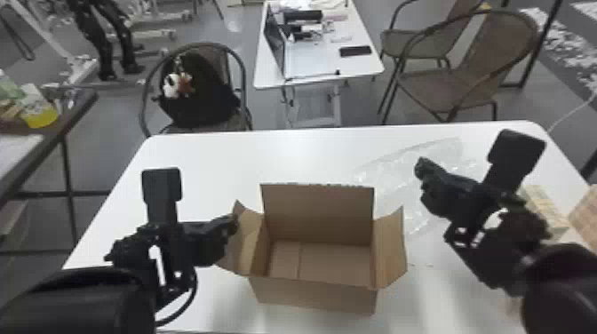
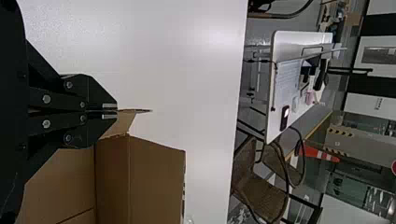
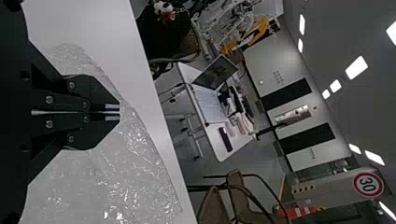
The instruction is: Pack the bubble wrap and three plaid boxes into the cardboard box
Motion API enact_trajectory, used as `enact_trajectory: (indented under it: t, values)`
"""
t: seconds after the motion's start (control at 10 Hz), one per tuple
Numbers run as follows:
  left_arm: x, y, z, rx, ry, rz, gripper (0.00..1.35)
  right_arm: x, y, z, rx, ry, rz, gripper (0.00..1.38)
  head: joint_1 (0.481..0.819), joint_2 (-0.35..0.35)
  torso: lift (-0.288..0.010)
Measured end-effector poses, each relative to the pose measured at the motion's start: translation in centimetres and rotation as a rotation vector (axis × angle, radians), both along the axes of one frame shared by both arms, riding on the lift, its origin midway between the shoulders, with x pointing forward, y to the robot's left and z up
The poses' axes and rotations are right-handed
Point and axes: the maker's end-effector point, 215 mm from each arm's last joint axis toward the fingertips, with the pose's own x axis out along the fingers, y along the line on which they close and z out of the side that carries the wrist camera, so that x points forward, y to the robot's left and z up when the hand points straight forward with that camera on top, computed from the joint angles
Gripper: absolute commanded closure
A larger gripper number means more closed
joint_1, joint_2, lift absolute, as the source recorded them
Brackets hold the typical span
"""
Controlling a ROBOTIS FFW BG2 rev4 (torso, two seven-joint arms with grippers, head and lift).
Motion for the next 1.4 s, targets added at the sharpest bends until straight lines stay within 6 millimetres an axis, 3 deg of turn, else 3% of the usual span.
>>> enact_trajectory:
  t: [0.3, 0.4, 0.5, 0.7, 0.8, 1.0, 1.2, 1.4]
  values:
    - [0.2, 0.0, 0.0, 0.011, 0.0, 0.0, 1.22, 0.7, -3.2, 12.0, 0.038, -0.145, -0.036, 1.12, 0.695, 0.122, -0.092]
    - [0.3, 0.0, 0.0, 0.018, -0.001, 0.002, 1.22, 0.4, -3.1, 15.0, 0.069, -0.179, -0.028, 1.12, 0.686, 0.121, -0.092]
    - [0.6, 0.4, 0.1, 0.032, -0.003, 0.01, 1.22, -0.1, -2.1, 16.5, 0.114, -0.19, -0.001, 1.12, 0.673, 0.136, -0.092]
    - [1.9, 1.8, 0.7, 0.085, -0.022, 0.046, 1.22, -0.9, 1.2, 17.3, 0.167, -0.179, 0.066, 1.12, 0.662, 0.173, -0.092]
    - [3.0, 1.9, 1.1, 0.102, -0.042, 0.058, 1.22, -1.0, 3.1, 16.7, 0.18, -0.158, 0.101, 1.12, 0.654, 0.197, -0.092]
    - [4.5, 1.0, 1.4, 0.1, -0.064, 0.052, 1.22, -0.7, 7.8, 14.3, 0.229, -0.086, 0.191, 1.12, 0.652, 0.234, -0.092]
    - [5.0, 0.1, 1.1, 0.082, -0.071, 0.047, 1.22, -0.2, 13.9, 11.3, 0.292, -0.006, 0.309, 1.12, 0.661, 0.276, -0.092]
    - [5.7, -0.6, 1.3, 0.074, -0.09, 0.044, 1.22, -0.6, 18.2, 10.4, 0.319, 0.053, 0.382, 1.12, 0.661, 0.315, -0.092]
